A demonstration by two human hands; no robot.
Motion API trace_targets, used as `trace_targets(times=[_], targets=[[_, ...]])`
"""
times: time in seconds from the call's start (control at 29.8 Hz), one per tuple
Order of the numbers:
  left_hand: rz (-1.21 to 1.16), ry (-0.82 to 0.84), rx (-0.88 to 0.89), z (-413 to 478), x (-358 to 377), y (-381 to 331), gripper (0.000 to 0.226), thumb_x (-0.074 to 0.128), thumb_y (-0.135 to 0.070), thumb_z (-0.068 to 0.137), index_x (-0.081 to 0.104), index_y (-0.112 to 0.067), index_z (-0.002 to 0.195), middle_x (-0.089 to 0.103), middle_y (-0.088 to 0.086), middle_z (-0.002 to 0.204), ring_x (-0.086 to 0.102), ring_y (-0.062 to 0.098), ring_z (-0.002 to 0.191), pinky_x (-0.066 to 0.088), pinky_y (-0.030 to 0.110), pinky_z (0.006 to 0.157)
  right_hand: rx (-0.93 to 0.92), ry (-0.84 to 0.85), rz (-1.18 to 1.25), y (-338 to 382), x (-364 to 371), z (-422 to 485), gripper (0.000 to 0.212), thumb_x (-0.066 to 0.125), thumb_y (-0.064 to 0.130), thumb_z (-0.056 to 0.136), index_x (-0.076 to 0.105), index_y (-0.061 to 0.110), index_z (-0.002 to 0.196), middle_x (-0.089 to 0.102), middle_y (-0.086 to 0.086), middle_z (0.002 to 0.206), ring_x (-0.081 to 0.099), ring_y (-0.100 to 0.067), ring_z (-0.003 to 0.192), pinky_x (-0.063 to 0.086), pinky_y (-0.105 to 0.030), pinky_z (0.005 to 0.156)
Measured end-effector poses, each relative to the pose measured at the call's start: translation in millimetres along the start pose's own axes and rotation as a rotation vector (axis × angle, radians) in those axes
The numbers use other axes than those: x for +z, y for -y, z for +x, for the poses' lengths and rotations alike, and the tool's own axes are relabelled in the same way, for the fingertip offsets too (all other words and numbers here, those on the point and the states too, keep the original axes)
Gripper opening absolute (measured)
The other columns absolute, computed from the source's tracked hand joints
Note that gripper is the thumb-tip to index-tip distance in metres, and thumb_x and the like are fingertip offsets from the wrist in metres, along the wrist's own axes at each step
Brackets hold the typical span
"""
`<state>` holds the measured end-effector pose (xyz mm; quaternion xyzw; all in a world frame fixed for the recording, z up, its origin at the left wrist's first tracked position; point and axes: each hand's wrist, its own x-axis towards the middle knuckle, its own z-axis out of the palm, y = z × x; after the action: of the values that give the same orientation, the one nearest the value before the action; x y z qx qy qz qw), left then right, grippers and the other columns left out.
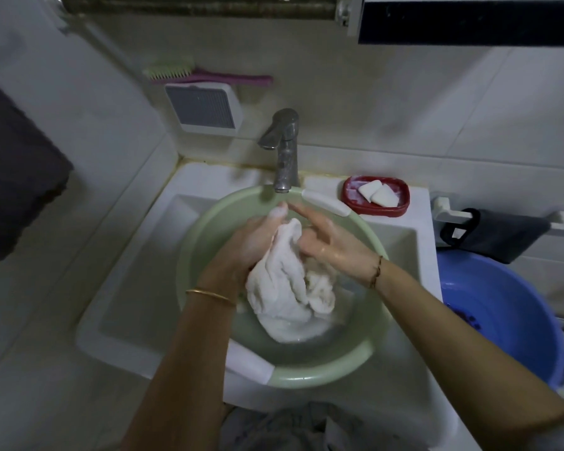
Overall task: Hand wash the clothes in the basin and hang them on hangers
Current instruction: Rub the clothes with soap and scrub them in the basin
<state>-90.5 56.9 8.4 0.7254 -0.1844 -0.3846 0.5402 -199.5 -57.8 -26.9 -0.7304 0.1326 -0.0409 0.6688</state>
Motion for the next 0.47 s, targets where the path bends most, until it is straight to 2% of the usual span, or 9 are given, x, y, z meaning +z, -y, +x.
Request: trace_targets(times=[0.07,0.1,0.17,0.24,0.3,0.37,0.47], targets=[[0.064,-0.001,0.037,-1.3,-4.0,-3.9,0.051,0.048,-0.048,0.094,0.068,-0.015,0.060,0.066,-0.008,0.055,0.063,0.008,0.060,0.049,0.014,0.061,0.006,0.064,-0.117,6.7,2.2,1.4,0.024,0.068,0.026,0.084,0.057,0.033,0.104,0.065,0.017,0.088,0.060,0.008,0.084,0.045,-0.014,0.075],[0.094,-0.005,0.046,-4.4,-7.7,-7.4,0.048,0.047,-0.047,0.095,0.067,-0.014,0.065,0.066,-0.008,0.055,0.063,0.006,0.056,0.047,0.012,0.052,0.005,0.043,-0.177,8.3,0.2,2.5,0.014,0.070,0.024,0.085,0.058,0.029,0.091,0.062,0.016,0.080,0.057,0.010,0.071,0.042,-0.010,0.067],[0.105,0.096,0.089,-4.9,-17.3,-3.3,0.035,0.053,-0.039,0.094,0.066,-0.012,0.074,0.067,-0.004,0.060,0.064,0.011,0.061,0.047,0.017,0.052,0.010,-0.053,-0.152,14.8,-5.5,0.7,0.014,0.067,0.021,0.087,0.056,0.019,0.078,0.057,0.011,0.071,0.053,0.007,0.058,0.039,-0.010,0.057],[0.178,0.241,0.101,-6.9,-28.5,-2.8,0.017,0.067,-0.026,0.087,0.064,-0.010,0.081,0.068,-0.002,0.067,0.064,0.010,0.064,0.047,0.018,0.053,0.003,-0.152,-0.055,14.1,-13.9,0.0,0.017,0.063,0.024,0.090,0.055,0.016,0.077,0.056,0.006,0.071,0.055,-0.004,0.061,0.041,-0.020,0.057],[0.314,0.324,0.050,-3.1,-40.2,1.0,0.025,0.079,-0.030,0.071,0.065,-0.013,0.083,0.069,-0.003,0.073,0.065,0.006,0.067,0.048,0.015,0.058,0.011,-0.269,0.056,11.9,-21.9,1.1,0.015,0.057,0.028,0.093,0.054,0.020,0.080,0.057,0.006,0.074,0.055,-0.008,0.066,0.043,-0.028,0.062],[0.470,0.373,0.059,2.2,-47.4,5.1,0.037,0.075,-0.045,0.061,0.069,-0.018,0.085,0.071,-0.003,0.083,0.066,0.007,0.077,0.049,0.018,0.069,0.038,-0.378,0.182,10.0,-26.7,5.6,0.012,0.055,0.027,0.095,0.052,0.019,0.085,0.057,0.002,0.081,0.056,-0.014,0.074,0.044,-0.035,0.070],[0.545,0.328,0.171,7.1,-52.1,8.5,0.041,0.065,-0.053,0.063,0.069,-0.017,0.082,0.066,-0.002,0.080,0.060,0.008,0.076,0.044,0.023,0.071,0.044,-0.424,0.229,8.2,-27.5,9.4,0.008,0.057,0.021,0.094,0.050,0.018,0.097,0.058,-0.005,0.096,0.059,-0.022,0.090,0.048,-0.039,0.077]])
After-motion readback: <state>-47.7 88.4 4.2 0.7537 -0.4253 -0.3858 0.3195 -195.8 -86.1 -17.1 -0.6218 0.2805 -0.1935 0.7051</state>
